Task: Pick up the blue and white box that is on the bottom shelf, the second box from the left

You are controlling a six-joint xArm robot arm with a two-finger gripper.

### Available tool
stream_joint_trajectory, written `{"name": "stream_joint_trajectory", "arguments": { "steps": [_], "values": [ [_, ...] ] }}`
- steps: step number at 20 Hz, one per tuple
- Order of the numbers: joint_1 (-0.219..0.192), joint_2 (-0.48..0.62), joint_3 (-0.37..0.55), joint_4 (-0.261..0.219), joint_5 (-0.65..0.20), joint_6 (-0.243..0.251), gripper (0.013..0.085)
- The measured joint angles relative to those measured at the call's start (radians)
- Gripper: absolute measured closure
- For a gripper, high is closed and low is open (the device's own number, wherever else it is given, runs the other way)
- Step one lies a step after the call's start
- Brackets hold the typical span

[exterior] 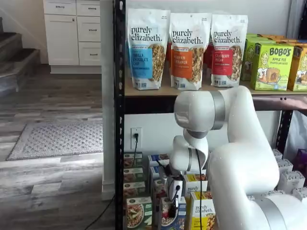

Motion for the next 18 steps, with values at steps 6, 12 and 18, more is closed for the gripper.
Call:
{"name": "stream_joint_trajectory", "arguments": {
  "steps": [6,12,18],
  "values": [
    [-0.002,-0.004,0.004,-0.006,0.007,0.003,0.053],
    [-0.003,-0.012,0.018,-0.028,0.005,0.021,0.053],
    [-0.005,-0.04,0.062,-0.003,-0.003,-0.005,0.053]
  ]
}}
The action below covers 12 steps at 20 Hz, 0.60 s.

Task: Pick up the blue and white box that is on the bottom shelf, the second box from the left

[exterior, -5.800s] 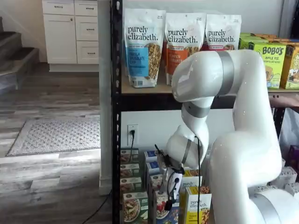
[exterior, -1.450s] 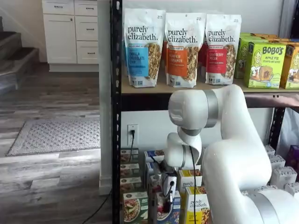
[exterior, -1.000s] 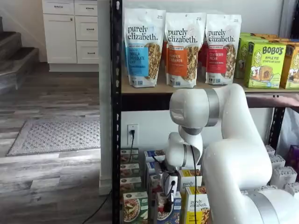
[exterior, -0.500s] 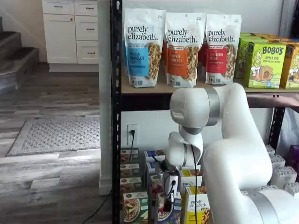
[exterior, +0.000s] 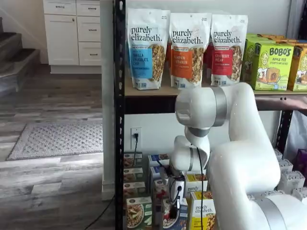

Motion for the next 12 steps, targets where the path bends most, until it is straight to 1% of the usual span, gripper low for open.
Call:
{"name": "stream_joint_trajectory", "arguments": {
  "steps": [7,12],
  "values": [
    [0.005,-0.056,0.096,0.03,-0.039,-0.027,0.053],
    [0.01,-0.102,0.175,0.061,-0.064,-0.054,0.053]
  ]
}}
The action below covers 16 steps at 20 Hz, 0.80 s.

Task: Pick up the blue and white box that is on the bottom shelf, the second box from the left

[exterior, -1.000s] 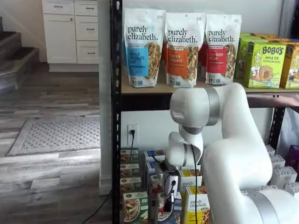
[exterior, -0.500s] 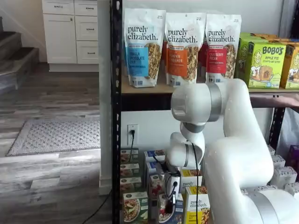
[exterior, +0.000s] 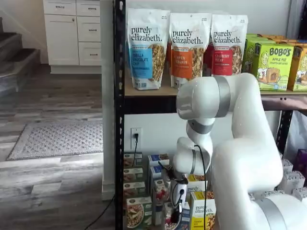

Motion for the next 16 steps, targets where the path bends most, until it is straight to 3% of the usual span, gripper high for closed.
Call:
{"name": "stream_joint_trajectory", "arguments": {
  "steps": [16],
  "values": [
    [0.021,-0.158,0.262,0.099,-0.102,-0.085,0.053]
  ]
}}
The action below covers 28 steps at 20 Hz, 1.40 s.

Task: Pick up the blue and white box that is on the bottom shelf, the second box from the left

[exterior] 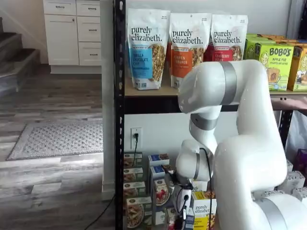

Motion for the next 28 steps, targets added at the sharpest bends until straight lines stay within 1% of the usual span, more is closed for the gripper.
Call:
{"name": "stream_joint_trajectory", "arguments": {
  "steps": [3,5,6,9,10,15,18,20,24,28],
  "values": [
    [0.001,-0.036,0.049,-0.004,-0.009,0.003,0.053],
    [0.002,-0.061,0.081,-0.015,-0.014,0.014,0.053],
    [0.002,-0.071,0.093,-0.025,-0.013,0.023,0.053],
    [0.001,-0.113,0.139,-0.076,-0.007,0.07,0.053],
    [0.001,-0.127,0.155,-0.081,-0.005,0.075,0.053],
    [-0.003,-0.196,0.224,-0.093,0.004,0.083,0.053],
    [-0.009,-0.235,0.262,-0.095,0.009,0.079,0.053],
    [-0.016,-0.263,0.287,-0.106,0.016,0.084,0.053],
    [-0.029,-0.321,0.338,-0.153,0.021,0.116,0.053],
    [-0.037,-0.382,0.377,-0.156,0.051,0.112,0.053]
  ]
}}
